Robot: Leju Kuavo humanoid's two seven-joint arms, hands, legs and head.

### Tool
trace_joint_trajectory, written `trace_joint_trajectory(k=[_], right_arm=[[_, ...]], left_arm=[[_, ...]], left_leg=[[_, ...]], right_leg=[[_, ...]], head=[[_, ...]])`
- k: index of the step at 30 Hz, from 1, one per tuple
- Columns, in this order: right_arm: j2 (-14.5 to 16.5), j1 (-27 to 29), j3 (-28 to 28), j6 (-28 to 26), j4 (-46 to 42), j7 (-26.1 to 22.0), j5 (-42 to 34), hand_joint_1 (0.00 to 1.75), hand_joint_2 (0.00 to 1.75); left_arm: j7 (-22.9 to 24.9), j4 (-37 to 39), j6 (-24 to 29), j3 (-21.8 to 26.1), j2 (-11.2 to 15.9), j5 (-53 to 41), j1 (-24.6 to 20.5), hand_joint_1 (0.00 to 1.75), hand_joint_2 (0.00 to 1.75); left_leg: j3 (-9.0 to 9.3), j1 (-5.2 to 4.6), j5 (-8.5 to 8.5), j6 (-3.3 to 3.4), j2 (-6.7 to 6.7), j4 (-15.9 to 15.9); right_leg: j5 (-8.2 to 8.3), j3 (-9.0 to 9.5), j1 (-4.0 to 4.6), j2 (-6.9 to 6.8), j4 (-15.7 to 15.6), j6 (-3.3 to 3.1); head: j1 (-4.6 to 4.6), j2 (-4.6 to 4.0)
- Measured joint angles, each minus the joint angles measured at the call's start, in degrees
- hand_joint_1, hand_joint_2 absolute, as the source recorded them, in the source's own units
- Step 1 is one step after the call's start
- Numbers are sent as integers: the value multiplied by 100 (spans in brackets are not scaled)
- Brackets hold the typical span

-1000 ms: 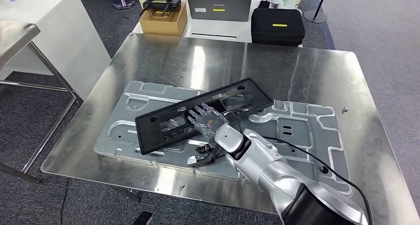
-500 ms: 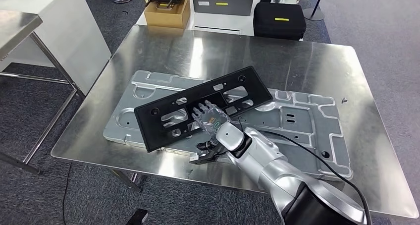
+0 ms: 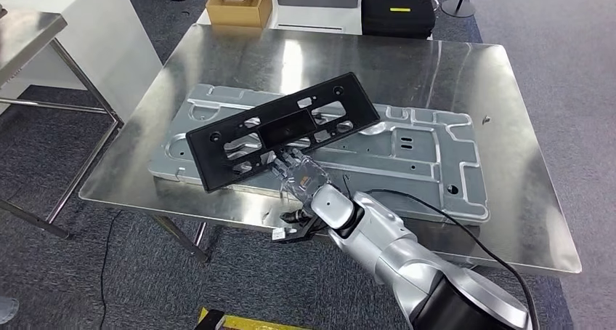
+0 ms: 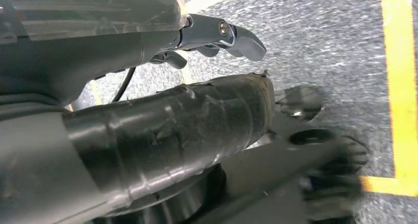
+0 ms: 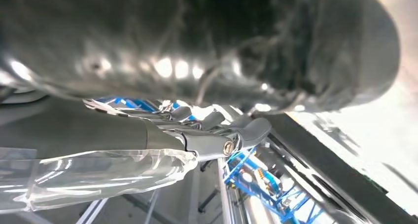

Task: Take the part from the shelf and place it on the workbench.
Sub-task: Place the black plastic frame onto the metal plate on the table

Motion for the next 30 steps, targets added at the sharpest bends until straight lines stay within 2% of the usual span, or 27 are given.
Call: trace_joint_trajectory(k=[1, 2, 3, 5, 6, 7, 9, 10, 11, 12, 13, 14, 15, 16, 17, 18, 19, 20, 21, 22, 23, 25, 26, 27, 28, 29, 30], right_arm=[[2, 3, 0, -120, -3, 107, 37, 0, 0], [1, 7, 0, -307, -7, 256, 91, 0, 0], [1, 13, 0, -549, -11, 429, 156, 0, 0], [-10, 37, 0, -1021, -16, 713, 275, 0, 0], [-19, 48, 0, -1169, -16, 789, 316, 0, 0], [-31, 57, 0, -1252, -15, 832, 344, 0, 0], [-56, 76, 0, -1289, -11, 858, 367, 0, 0], [-64, 91, 0, -1288, -10, 861, 371, 0, 0], [-71, 110, 0, -1287, -8, 863, 373, 0, 0], [-77, 127, 0, -1286, -7, 863, 373, 0, 0], [-81, 139, 0, -1285, -7, 864, 374, 0, 0], [-85, 144, 0, -1282, -7, 865, 374, 0, 0], [-86, 142, 0, -1278, -9, 867, 375, 0, 0], [-80, 138, 0, -1272, -12, 869, 379, 0, 0], [-73, 136, 0, -1263, -14, 872, 383, 0, 0], [-67, 137, 0, -1254, -16, 874, 388, 0, 0], [-61, 143, 0, -1243, -16, 876, 392, 0, 0], [-62, 152, 0, -1234, -15, 877, 397, 0, 0], [-61, 159, 0, -1228, -14, 877, 402, 0, 0], [-60, 164, 0, -1223, -13, 877, 406, 0, 0], [-56, 167, 0, -1220, -11, 877, 410, 0, 0], [-50, 176, 0, -1202, -10, 877, 412, 0, 0], [-48, 187, 0, -1184, -9, 876, 411, 0, 0], [-48, 200, 0, -1164, -9, 874, 406, 0, 0], [-48, 214, 0, -1146, -9, 869, 397, 0, 0], [-48, 226, -1, -1132, -9, 863, 387, 0, 0], [-46, 234, -3, -1125, -10, 853, 377, 0, 0]], left_arm=[[7, -1, -15, 0, 9, -9, -13, 0, 0], [16, -1, -31, 0, 18, -21, -25, 0, 0], [26, -1, -43, -1, 25, -34, -34, 0, 0], [49, 3, -54, -2, 14, -59, -33, 0, 0], [60, 5, -56, -2, 5, -67, -32, 0, 0], [69, 7, -54, -2, -2, -70, -33, 0, 0], [81, 9, -49, -2, -9, -72, -41, 0, 0], [85, 9, -47, -2, -10, -72, -44, 0, 0], [87, 9, -47, -2, -10, -72, -43, 0, 0], [89, 9, -47, -2, -12, -72, -42, 0, 0], [89, 9, -47, -2, -14, -72, -41, 0, 0], [90, 9, -47, -2, -16, -72, -41, 0, 0], [91, 9, -47, -2, -18, -72, -41, 0, 0], [92, 9, -47, -2, -21, -72, -42, 0, 0], [95, 9, -47, -2, -24, -72, -41, 0, 0], [97, 9, -46, -2, -26, -72, -39, 0, 0], [100, 9, -45, -2, -30, -71, -35, 0, 0], [103, 9, -43, -2, -33, -70, -25, 0, 0], [104, 9, -42, -2, -35, -70, -15, 0, 0], [107, 9, -41, -2, -37, -70, -2, 0, 0], [109, 9, -40, -2, -37, -70, 10, 0, 0], [112, 9, -40, -2, -37, -70, 21, 0, 0], [112, 9, -39, -2, -37, -69, 23, 0, 0], [112, 9, -38, -2, -38, -67, 23, 0, 0], [111, 9, -36, -2, -39, -65, 24, 0, 0], [110, 9, -32, -2, -40, -61, 24, 0, 0], [109, 9, -29, -2, -42, -59, 22, 0, 0]], left_leg=[[301, -28, -16, 40, -3, -419], [510, -55, -65, 77, -7, -742], [618, -77, -116, 112, -7, -940], [604, -83, -44, 182, 4, -1046], [577, -72, 25, 230, 17, -1072], [530, -58, 103, 281, 29, -1097], [379, -49, 249, 341, 43, -1107], [284, -52, 320, 348, 44, -1100], [185, -53, 391, 338, 46, -1092], [83, -54, 461, 326, 49, -1079], [-18, -53, 524, 311, 52, -1061], [-114, -51, 582, 292, 53, -1037], [-198, -51, 631, 268, 54, -1005], [-266, -54, 674, 238, 50, -970], [-314, -57, 718, 203, 48, -947], [-343, -56, 764, 166, 46, -937], [-360, -49, 815, 125, 45, -944], [-375, -35, 859, 86, 42, -957], [-407, -17, 822, 52, 33, -933], [-462, -2, 671, 24, 22, -828], [-536, 8, 422, 2, 11, -625], [-707, 14, -173, -34, 3, 64], [-755, 15, -327, -51, 3, 407], [-749, 16, -351, -64, 3, 645], [-661, 18, -250, -72, 4, 708], [-481, 23, -90, -75, 4, 578], [-210, 29, 18, -73, 3, 269]], right_leg=[[50, -48, 1, -1, 13, 21], [102, -77, -1, -6, 15, 48], [155, -91, -6, -11, 7, 79], [237, -101, -12, -15, -25, 149], [172, -129, -16, -9, 11, 183], [-1, -180, -21, -4, 132, 214], [-583, -348, -52, 4, 695, 270], [-828, -428, -71, 3, 1074, 296], [-938, -470, -90, 2, 1403, 320], [-907, -446, -109, 1, 1602, 340], [-770, -332, -127, -1, 1612, 353], [-613, -115, -143, -2, 1419, 359], [-553, 184, -154, -2, 1066, 354], [-590, 497, -147, 1, 642, 341], [-673, 732, -135, 5, 293, 321], [-760, 867, -113, 10, 59, 293], [-775, 900, -84, 12, -47, 257], [-726, 863, -81, 6, -68, 210], [-658, 825, -79, -4, -90, 158], [-582, 769, -83, -15, -111, 103], [-502, 698, -93, -24, -127, 59], [-352, 515, -80, -27, -120, 14], [-279, 413, -74, -27, -109, 15], [-209, 306, -71, -29, -94, 21], [-143, 198, -73, -31, -73, 33], [-81, 93, -78, -31, -47, 48], [-24, 0, -82, -30, -14, 69]], head=[[0, 0], [1, 0], [2, 0], [4, 0], [4, 0], [6, 0], [9, 0], [11, 0], [11, 0], [11, 0], [11, 0], [11, 0], [10, 0], [8, 0], [4, 0], [1, 0], [-2, 0], [-2, 0], [-2, 0], [-8, 0], [-16, 0], [-32, 0], [-34, 0], [-33, 0], [-34, 0], [-34, 0], [-36, 0]])
